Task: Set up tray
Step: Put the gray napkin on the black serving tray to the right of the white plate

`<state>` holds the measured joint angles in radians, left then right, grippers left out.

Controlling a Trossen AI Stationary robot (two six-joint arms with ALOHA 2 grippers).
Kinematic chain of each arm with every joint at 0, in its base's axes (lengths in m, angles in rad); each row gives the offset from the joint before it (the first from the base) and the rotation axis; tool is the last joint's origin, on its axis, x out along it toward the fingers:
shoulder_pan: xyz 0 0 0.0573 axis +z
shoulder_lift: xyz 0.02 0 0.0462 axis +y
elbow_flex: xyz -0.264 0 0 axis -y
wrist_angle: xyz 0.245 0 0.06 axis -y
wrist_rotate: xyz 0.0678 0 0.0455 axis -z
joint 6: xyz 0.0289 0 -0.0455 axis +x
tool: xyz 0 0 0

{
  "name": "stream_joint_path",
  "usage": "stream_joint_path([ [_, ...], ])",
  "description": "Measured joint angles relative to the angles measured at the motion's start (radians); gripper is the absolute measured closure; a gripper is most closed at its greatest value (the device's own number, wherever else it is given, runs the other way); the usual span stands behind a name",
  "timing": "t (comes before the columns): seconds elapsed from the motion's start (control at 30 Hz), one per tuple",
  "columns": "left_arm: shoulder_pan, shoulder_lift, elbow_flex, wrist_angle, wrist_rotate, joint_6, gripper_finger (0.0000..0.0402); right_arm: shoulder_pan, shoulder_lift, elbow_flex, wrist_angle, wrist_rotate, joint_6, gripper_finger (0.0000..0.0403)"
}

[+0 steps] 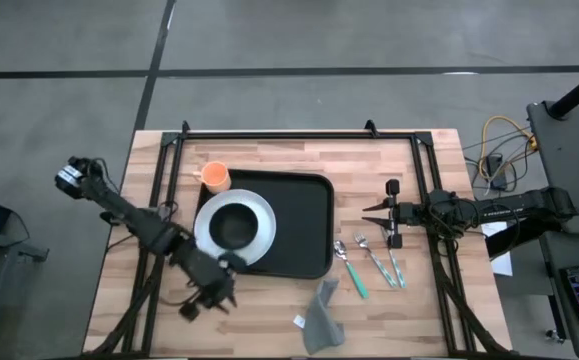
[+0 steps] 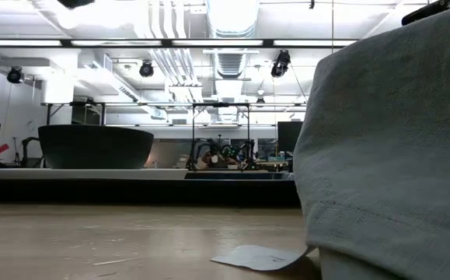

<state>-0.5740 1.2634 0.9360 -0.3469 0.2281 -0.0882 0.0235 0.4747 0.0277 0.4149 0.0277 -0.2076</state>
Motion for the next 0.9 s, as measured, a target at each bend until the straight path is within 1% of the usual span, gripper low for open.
stream_joint_path([
  [0.17, -0.113, -0.016, -0.005, 0.027, -0.028, 0.001, 0.0316, 0.000, 0.000, 0.000, 0.001, 0.000, -0.018, 0.0323],
  [0.27, -0.135, -0.060, -0.044, 0.041, -0.035, 0.022, 0.0316, 0.000, 0.000, 0.000, 0.007, 0.000, -0.033, 0.0328],
  [0.33, -0.135, -0.115, -0.097, 0.082, -0.044, 0.025, 0.0316, 0.000, 0.000, 0.000, 0.008, 0.000, -0.036, 0.0332],
  [0.43, -0.134, -0.235, -0.227, 0.219, -0.053, 0.032, 0.0316, 0.000, 0.000, 0.000, 0.010, 0.000, -0.033, 0.0335],
  [0.5, -0.134, -0.337, -0.331, 0.296, -0.051, 0.031, 0.0316, 0.000, 0.000, 0.000, 0.015, 0.000, -0.037, 0.0334],
  [0.6, -0.134, -0.498, -0.488, 0.409, -0.050, -0.002, 0.0316, 0.000, 0.000, 0.000, 0.022, 0.000, -0.036, 0.0330],
  [0.73, -0.134, -0.684, -0.662, 0.568, -0.049, -0.043, 0.0316, 0.000, 0.000, 0.000, 0.059, -0.001, -0.018, 0.0324],
  [0.8, -0.134, -0.758, -0.727, 0.600, -0.048, -0.045, 0.0316, 0.000, 0.000, 0.000, 0.093, -0.002, 0.013, 0.0321],
  [0.9, -0.134, -0.849, -0.795, 0.607, -0.047, -0.053, 0.0316, 0.000, -0.001, 0.000, 0.126, -0.002, 0.039, 0.0319],
])
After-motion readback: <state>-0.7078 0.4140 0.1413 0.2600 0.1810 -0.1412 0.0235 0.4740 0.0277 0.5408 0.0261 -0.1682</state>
